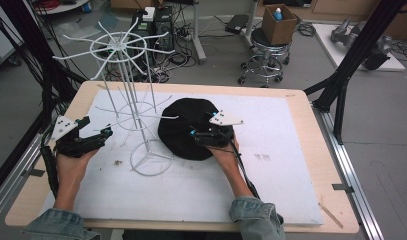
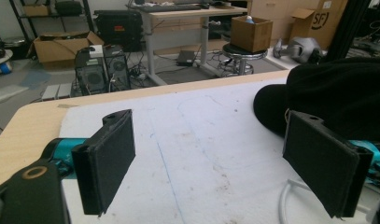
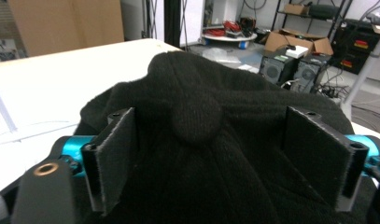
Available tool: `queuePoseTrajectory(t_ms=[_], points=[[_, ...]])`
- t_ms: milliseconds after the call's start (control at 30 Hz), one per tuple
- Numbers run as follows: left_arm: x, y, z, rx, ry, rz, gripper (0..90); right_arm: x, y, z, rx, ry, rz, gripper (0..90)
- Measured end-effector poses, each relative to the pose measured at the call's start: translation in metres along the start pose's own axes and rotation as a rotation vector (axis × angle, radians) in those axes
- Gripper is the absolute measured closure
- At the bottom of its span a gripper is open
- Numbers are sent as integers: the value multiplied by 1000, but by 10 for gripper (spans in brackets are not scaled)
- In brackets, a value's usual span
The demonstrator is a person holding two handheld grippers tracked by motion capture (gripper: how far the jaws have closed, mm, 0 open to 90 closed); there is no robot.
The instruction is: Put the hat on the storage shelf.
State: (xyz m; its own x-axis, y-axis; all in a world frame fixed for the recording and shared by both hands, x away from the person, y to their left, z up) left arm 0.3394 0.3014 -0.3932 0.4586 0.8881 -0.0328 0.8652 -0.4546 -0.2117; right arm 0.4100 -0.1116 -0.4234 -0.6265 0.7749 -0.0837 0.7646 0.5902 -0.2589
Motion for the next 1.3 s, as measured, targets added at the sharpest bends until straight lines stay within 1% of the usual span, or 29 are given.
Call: queuePoseTrajectory(t_ms=[33,67,100,133,167,200,267,300,333,433,500,533,567,633,700,733,767,833,900,967,1067,1133,1167,1233,1300], points=[[0,0,0,-1,0,0,171,-1,1,1,15,-5,10,264],[0,0,0,-6,-3,-2,171,-1,1,1,26,-4,7,293],[0,-1,-1,-11,-4,-1,171,-1,1,1,26,-4,7,293],[0,-1,-1,-14,-7,-2,171,-1,1,1,33,-5,5,325],[0,-1,-1,-14,-10,-2,171,-1,2,1,43,-16,1,424],[0,-1,-1,-12,-10,-3,171,-1,2,1,43,-16,1,424],[1,0,0,-11,-10,-6,171,-1,2,1,57,-21,4,512],[1,0,0,-11,-12,-6,172,0,2,1,63,-9,8,589],[1,0,0,-7,-10,-4,172,0,2,1,63,-9,8,589],[1,-1,0,-8,-6,-5,172,-3,0,-1,40,14,19,682],[1,-2,-1,-13,-7,-7,172,-5,-2,-3,22,43,20,728],[2,-2,-1,-15,-8,-9,172,-5,-3,-3,14,52,19,737],[2,-2,-1,-19,-11,-9,172,-6,-4,-4,10,50,23,742],[3,-2,-1,-15,-13,-13,172,-6,-6,-6,11,24,38,749],[3,-2,0,-8,-9,-14,172,-7,-11,-11,-10,25,45,754],[2,-2,0,-7,-7,-14,172,-9,-16,-16,-35,27,66,757],[2,-2,-1,-11,-9,-15,172,-9,-16,-16,-35,27,66,757],[2,-2,-1,-19,-11,-14,172,-13,-21,-19,-48,38,78,757],[2,-3,-2,-17,-8,-16,172,-20,-28,-23,-68,72,94,758],[3,-3,-1,-17,-10,-15,173,-26,-34,-25,-86,92,113,759],[3,-2,-1,-14,-11,-16,173,-39,-41,-31,-107,128,130,759],[3,-2,-1,-14,-5,-17,173,-46,-46,-36,-118,135,147,760],[3,-3,-2,-13,-3,-18,173,-53,-52,-41,-138,134,163,759],[3,-4,-2,-16,-6,-21,173,-55,-53,-44,-146,137,168,759],[4,-4,-1,-16,-10,-22,173,-61,-59,-52,-164,144,183,760]])
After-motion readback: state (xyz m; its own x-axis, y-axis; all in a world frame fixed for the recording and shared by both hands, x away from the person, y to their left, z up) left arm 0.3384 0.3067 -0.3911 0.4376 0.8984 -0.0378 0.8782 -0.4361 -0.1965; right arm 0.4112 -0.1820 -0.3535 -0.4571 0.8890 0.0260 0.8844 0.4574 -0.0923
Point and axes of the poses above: each handheld gripper's, and its own axes: y roughly forward along the jaws, z roughly out of its underside, x roughly to its left, the point moved 1 cm from there along y, roughly forward along the jaws, and after that the axes turned 7 degrees about z, right-handed, at the moved point
